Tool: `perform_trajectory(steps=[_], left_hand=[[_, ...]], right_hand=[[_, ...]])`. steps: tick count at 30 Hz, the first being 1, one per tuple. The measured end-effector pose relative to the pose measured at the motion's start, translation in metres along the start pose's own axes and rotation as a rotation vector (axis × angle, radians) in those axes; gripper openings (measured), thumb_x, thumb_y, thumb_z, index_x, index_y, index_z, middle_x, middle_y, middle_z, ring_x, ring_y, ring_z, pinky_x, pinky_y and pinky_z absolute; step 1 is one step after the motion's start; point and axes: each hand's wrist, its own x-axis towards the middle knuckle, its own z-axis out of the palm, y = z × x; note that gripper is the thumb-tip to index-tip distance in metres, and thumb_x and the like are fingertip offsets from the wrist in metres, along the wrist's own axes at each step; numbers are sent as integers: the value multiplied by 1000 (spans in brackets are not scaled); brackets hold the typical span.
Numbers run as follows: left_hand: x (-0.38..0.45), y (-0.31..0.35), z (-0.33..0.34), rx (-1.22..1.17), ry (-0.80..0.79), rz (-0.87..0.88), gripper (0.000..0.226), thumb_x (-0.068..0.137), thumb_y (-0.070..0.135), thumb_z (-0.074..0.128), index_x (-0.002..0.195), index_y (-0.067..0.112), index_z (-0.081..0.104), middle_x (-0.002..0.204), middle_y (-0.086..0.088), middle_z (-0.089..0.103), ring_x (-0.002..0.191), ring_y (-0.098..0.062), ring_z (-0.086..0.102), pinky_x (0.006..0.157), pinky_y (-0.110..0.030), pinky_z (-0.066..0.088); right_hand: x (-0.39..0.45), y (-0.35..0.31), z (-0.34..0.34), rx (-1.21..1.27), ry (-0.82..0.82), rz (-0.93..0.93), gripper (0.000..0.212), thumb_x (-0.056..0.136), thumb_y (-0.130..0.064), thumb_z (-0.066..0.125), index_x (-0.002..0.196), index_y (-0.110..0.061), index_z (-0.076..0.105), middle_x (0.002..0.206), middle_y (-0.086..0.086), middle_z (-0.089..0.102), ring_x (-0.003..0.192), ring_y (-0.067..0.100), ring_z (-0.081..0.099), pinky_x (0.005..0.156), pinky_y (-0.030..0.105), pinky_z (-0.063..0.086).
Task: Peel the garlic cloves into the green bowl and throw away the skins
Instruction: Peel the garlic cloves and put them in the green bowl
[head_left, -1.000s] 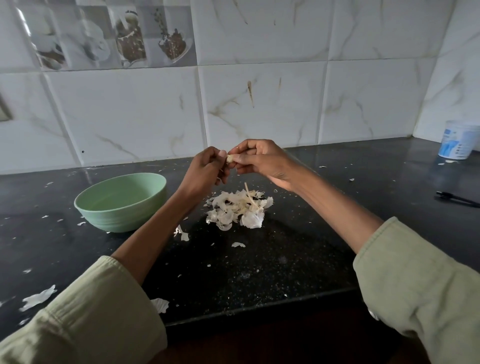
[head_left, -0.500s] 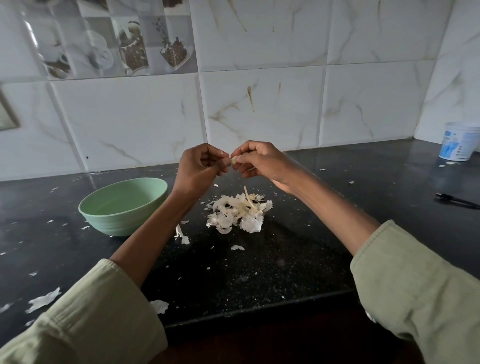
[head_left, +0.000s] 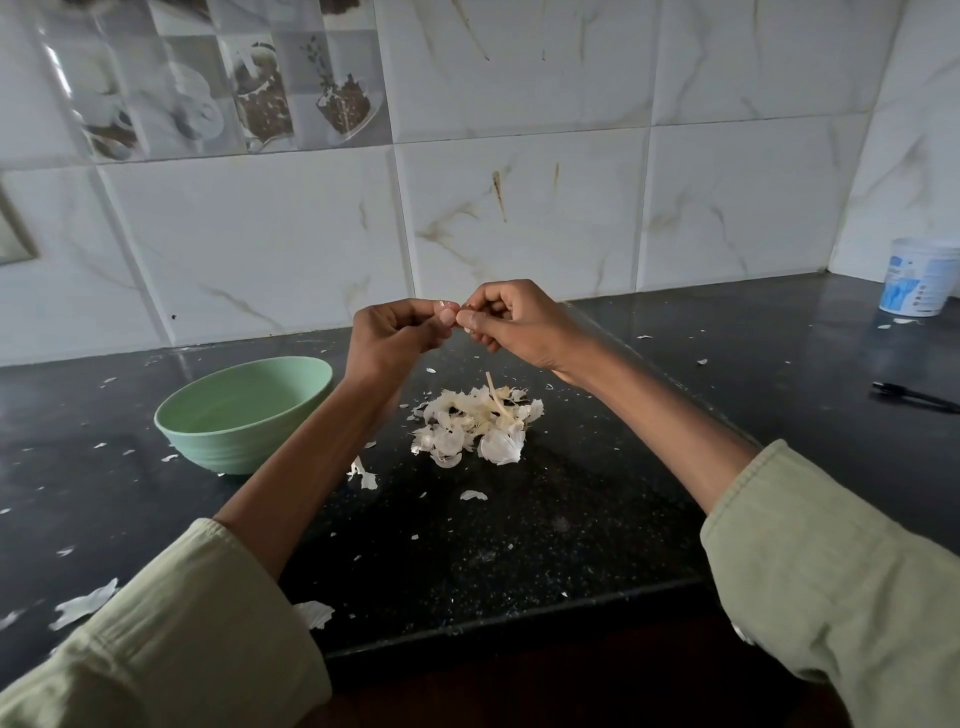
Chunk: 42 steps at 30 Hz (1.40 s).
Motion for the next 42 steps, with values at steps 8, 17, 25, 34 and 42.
perform_trajectory(steps=[8, 17, 25, 34, 42], left_hand=[[-2, 1, 11, -199, 27, -135, 6, 94, 10, 74, 90, 9, 79, 79, -2, 74, 77, -13, 62, 85, -25, 58], [5, -6, 11, -355, 26, -309, 15, 96, -7, 65, 107, -3, 75, 82, -5, 73, 73, -11, 66, 72, -22, 59], [6, 0, 11, -492, -12, -381, 25, 97, -15, 52, 106, -4, 73, 87, -12, 70, 76, -15, 66, 69, -22, 59], [0, 9, 13, -617, -66, -456, 24, 101, -12, 46, 107, -3, 68, 87, -11, 68, 73, -13, 63, 67, -20, 58], [-5, 20, 14, -697, -157, -502, 27, 103, -9, 42, 101, 3, 66, 85, -9, 68, 71, -10, 60, 69, -19, 55]], right_hand=[[1, -3, 7, -247, 64, -110, 13, 102, -18, 65, 98, -6, 67, 76, -6, 61, 66, 4, 53, 64, 20, 43], [-5, -5, 9, -485, 53, -244, 8, 104, -14, 60, 103, -7, 57, 95, -5, 55, 84, 13, 52, 71, 28, 39], [-8, -7, 10, -398, 80, -243, 8, 105, -10, 57, 101, -2, 57, 87, -9, 54, 77, 2, 49, 69, 19, 39], [-9, -8, 9, -454, 98, -324, 2, 102, 0, 57, 103, -1, 56, 101, 2, 58, 91, -3, 50, 76, 5, 37], [-5, -11, 10, -665, 159, -481, 10, 97, 3, 61, 99, -4, 55, 100, 5, 57, 95, 19, 46, 80, 29, 39]])
